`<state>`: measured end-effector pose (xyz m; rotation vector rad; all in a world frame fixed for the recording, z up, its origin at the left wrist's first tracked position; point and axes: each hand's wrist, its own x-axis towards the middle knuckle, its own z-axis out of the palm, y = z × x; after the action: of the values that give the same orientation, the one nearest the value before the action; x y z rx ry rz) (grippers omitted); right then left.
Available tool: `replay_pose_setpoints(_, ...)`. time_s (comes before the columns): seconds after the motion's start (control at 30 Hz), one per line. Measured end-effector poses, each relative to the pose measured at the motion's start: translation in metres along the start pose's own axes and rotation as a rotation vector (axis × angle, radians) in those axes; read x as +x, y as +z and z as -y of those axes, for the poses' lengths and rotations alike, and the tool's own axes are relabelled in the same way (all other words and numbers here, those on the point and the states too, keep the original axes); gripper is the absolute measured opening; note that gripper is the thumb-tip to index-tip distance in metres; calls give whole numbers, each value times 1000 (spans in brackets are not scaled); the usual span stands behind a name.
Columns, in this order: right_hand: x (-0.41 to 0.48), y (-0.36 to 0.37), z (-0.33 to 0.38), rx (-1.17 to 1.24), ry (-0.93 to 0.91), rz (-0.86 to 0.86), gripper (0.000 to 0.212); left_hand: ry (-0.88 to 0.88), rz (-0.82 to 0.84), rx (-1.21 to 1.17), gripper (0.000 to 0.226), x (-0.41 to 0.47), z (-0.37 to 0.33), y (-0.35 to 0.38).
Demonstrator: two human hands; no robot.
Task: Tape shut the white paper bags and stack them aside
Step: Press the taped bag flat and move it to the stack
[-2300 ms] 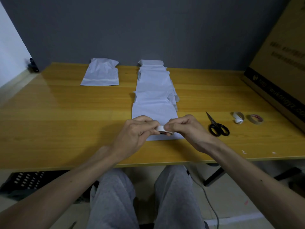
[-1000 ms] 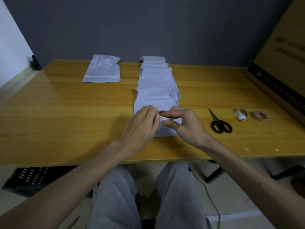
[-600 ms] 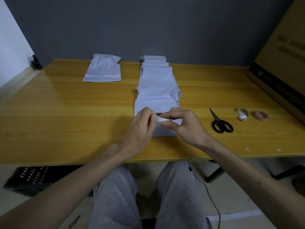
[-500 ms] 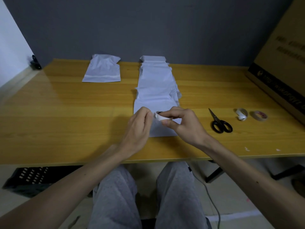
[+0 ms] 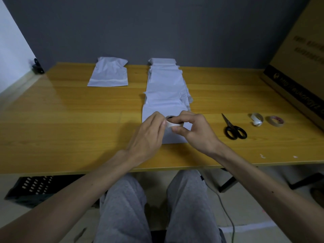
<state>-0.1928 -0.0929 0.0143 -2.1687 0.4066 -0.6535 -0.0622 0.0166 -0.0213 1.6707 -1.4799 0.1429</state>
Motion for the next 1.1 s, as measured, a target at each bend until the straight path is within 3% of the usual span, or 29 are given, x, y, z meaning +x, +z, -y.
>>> replay_pose_setpoints(0.23, 0, -2, -2, -7, 12, 13, 24, -40, -35, -59, 18, 1, -1, 1)
replay_pose_setpoints(0.63, 1, -15, 0, 183, 55, 172, 30, -30, 100, -42, 19, -1, 2, -8)
replay_pose_setpoints(0.97, -1, -20, -5, 177, 84, 132, 26, -202, 37, -315, 37, -7, 0, -7)
replay_pose_setpoints(1.1, -2, -19, -2, 203, 77, 130, 23, -176, 69, -266, 25, -3, -5, -5)
